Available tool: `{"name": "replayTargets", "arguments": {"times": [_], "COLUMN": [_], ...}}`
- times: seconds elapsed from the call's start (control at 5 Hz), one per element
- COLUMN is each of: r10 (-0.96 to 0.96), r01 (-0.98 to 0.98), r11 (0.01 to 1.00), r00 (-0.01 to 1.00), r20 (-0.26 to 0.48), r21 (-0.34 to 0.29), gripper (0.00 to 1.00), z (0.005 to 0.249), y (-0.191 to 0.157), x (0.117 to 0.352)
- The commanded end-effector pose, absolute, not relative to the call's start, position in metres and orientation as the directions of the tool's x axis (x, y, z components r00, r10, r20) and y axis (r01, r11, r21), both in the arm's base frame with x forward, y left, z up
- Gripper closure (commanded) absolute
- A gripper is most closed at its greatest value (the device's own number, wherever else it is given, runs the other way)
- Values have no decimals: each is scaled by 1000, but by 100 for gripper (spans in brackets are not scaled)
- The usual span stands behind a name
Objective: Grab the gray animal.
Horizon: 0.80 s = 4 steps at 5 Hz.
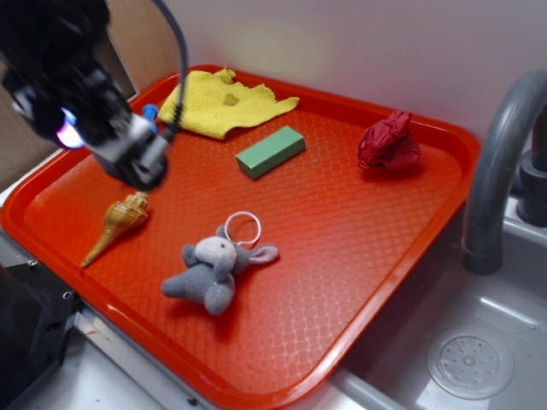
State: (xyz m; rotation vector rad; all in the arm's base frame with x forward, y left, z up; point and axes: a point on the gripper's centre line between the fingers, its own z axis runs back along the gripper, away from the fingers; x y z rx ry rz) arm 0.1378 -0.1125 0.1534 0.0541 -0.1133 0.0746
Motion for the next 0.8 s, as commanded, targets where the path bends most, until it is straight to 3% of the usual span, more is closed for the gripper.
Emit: {"name": "replayTargets", "arguments": {"times": [0.0, 0.6], "r10": [249, 205], "r01": [-258, -188], "r11": [966, 975], "r00": [948, 966], "r20": [197, 158], "r21": [21, -115], "gripper": [0, 0], "z": [92, 18], "y": [-114, -144], "x": [148, 172]}}
